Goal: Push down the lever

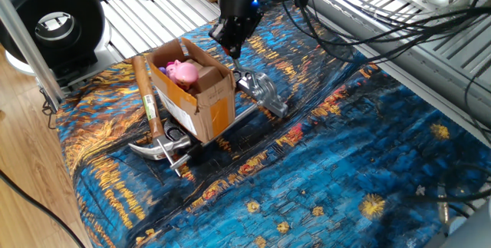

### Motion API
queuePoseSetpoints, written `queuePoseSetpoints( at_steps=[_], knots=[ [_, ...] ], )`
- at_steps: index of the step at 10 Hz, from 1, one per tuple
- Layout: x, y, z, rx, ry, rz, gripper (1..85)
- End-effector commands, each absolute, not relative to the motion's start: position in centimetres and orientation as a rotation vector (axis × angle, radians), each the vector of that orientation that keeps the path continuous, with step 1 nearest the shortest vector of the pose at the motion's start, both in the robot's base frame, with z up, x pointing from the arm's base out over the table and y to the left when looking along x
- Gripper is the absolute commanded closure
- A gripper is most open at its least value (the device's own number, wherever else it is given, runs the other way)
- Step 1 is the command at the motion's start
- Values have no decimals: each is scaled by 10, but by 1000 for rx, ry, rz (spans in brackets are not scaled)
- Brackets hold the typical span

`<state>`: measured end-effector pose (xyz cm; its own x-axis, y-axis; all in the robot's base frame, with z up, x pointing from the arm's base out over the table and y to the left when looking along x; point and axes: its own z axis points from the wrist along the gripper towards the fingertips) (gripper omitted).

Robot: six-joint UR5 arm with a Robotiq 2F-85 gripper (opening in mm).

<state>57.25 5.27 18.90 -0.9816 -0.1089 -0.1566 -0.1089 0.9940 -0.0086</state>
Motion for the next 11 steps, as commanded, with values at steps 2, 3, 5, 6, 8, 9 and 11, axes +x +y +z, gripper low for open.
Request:
queuePoseSetpoints(
  at_steps=[2,3,5,6,8,9,11],
  knots=[
    [584,54,196,-221,2909,-3,713],
    [593,63,196,-242,2886,35,633],
    [595,67,195,-246,2880,89,620],
    [599,69,194,-260,2874,113,593],
    [607,65,190,-260,2876,80,590],
    [613,60,185,-269,2875,79,590],
    [622,56,177,-266,2881,56,593]
  ],
)
